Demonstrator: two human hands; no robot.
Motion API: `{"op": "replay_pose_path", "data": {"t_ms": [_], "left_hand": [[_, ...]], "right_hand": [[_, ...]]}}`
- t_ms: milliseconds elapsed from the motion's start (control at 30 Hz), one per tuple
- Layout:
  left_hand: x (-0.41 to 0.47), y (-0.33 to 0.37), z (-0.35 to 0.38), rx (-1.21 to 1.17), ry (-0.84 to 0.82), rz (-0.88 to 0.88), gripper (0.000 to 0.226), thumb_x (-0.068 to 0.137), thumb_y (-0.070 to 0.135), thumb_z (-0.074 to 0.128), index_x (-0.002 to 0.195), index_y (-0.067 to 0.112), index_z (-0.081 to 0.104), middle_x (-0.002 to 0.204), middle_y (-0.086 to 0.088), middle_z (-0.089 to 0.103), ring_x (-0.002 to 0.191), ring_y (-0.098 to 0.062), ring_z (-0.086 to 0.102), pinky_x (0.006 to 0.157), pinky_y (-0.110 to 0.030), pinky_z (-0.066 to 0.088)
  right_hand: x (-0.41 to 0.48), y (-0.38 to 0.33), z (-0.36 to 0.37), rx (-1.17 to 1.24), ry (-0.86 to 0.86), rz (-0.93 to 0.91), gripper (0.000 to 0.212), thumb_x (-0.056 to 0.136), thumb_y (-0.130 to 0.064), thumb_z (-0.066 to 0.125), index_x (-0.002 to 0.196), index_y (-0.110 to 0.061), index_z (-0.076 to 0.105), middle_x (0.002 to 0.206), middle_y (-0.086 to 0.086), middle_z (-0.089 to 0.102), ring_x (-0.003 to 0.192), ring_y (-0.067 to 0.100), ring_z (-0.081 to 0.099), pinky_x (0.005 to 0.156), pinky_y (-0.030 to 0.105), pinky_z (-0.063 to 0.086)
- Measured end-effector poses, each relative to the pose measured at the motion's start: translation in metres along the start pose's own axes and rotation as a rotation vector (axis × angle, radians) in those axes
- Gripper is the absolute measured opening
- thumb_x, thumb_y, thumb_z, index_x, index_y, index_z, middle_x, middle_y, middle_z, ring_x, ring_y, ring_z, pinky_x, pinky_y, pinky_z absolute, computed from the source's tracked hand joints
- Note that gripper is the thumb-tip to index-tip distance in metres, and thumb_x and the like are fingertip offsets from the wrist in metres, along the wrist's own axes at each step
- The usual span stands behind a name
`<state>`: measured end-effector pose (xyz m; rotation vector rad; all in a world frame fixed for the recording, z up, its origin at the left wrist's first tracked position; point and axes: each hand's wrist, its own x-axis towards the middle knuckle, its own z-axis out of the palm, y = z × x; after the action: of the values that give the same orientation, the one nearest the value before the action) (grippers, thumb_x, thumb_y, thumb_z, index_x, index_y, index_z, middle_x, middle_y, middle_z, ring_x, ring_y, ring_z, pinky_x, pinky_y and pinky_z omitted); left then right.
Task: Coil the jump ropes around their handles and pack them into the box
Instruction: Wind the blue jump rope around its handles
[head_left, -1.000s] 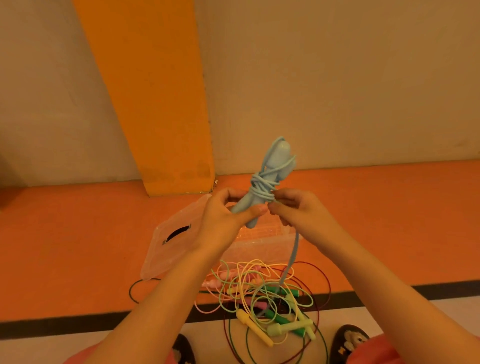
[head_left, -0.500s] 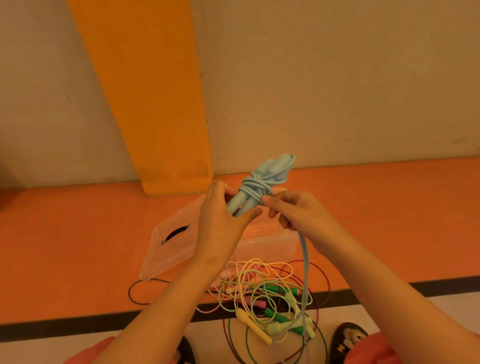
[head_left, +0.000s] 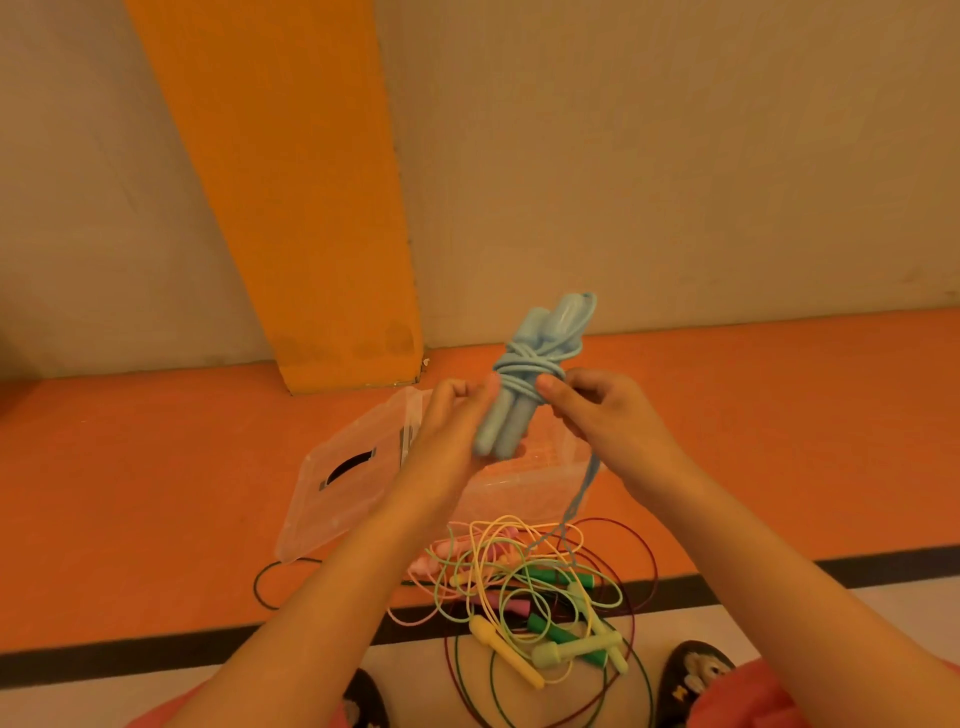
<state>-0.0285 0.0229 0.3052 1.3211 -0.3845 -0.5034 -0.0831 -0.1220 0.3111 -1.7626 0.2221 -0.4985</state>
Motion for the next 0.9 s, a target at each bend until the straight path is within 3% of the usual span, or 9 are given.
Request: {"op": "replay_pose_path", "data": {"t_ms": [67, 133, 267, 400, 567, 667, 900], "left_hand": [[-0.001, 0.007, -0.003, -0.125, -0.142, -0.177, 0.048, 0.08, 0.048, 0.049, 0.11, 0.012, 0.059, 0.095, -0.013, 0.067, 0.078, -0.024, 0.068, 0.072, -0.034, 0.056], [-0.003, 0.009, -0.006, -0.132, -0.247, -0.221, 0.046, 0.082, 0.046, 0.046, 0.105, 0.009, 0.062, 0.084, -0.011, 0.068, 0.071, -0.021, 0.067, 0.071, -0.031, 0.055], [-0.001, 0.008, -0.003, -0.206, -0.192, -0.109, 0.03, 0.079, 0.033, 0.053, 0.09, 0.007, 0.062, 0.073, -0.006, 0.059, 0.06, -0.014, 0.053, 0.06, -0.022, 0.051], [0.001, 0.004, -0.003, -0.205, -0.147, -0.052, 0.025, 0.08, 0.03, 0.055, 0.09, 0.007, 0.06, 0.074, -0.005, 0.055, 0.062, -0.012, 0.047, 0.061, -0.022, 0.046], [0.001, 0.006, -0.004, -0.233, -0.19, -0.065, 0.028, 0.081, 0.032, 0.053, 0.093, 0.008, 0.059, 0.072, -0.003, 0.053, 0.056, -0.01, 0.044, 0.063, -0.024, 0.042], [0.002, 0.008, -0.006, -0.249, -0.239, -0.081, 0.032, 0.084, 0.033, 0.05, 0.1, 0.007, 0.058, 0.072, -0.002, 0.052, 0.055, -0.009, 0.042, 0.062, -0.023, 0.04], [0.005, 0.003, -0.006, -0.229, -0.195, -0.062, 0.031, 0.084, 0.032, 0.052, 0.101, 0.007, 0.059, 0.073, -0.002, 0.052, 0.056, -0.008, 0.043, 0.063, -0.023, 0.04]], "right_hand": [[-0.001, -0.002, 0.002, 0.029, -0.018, -0.023, 0.025, 0.091, -0.016, 0.06, 0.067, -0.011, 0.059, 0.056, 0.002, 0.043, 0.045, 0.004, 0.035, 0.047, 0.017, 0.028], [-0.002, -0.004, 0.004, 0.059, -0.041, -0.046, 0.019, 0.092, -0.015, 0.058, 0.076, -0.005, 0.062, 0.06, 0.004, 0.047, 0.047, 0.005, 0.037, 0.048, 0.016, 0.03], [-0.002, -0.007, 0.001, 0.086, -0.101, -0.001, 0.026, 0.095, -0.022, 0.053, 0.072, -0.016, 0.061, 0.056, -0.008, 0.054, 0.046, 0.008, 0.043, 0.046, 0.018, 0.033], [-0.001, -0.005, 0.004, -0.028, -0.153, 0.043, 0.027, 0.096, -0.034, 0.05, 0.077, -0.019, 0.062, 0.062, 0.005, 0.055, 0.048, 0.016, 0.048, 0.046, 0.026, 0.038], [0.004, 0.0, -0.002, -0.044, -0.293, 0.099, 0.003, 0.092, -0.015, 0.06, 0.095, -0.016, 0.061, 0.057, -0.002, 0.041, 0.044, 0.006, 0.034, 0.045, 0.019, 0.027], [0.007, 0.0, -0.006, -0.141, -0.23, 0.044, 0.016, 0.094, -0.006, 0.054, 0.088, -0.018, 0.062, 0.056, -0.002, 0.04, 0.043, 0.005, 0.034, 0.045, 0.019, 0.027], [0.008, -0.005, -0.014, -0.335, -0.098, -0.007, 0.027, 0.096, -0.022, 0.054, 0.07, -0.017, 0.059, 0.051, 0.004, 0.051, 0.037, 0.003, 0.041, 0.043, 0.018, 0.032]]}}
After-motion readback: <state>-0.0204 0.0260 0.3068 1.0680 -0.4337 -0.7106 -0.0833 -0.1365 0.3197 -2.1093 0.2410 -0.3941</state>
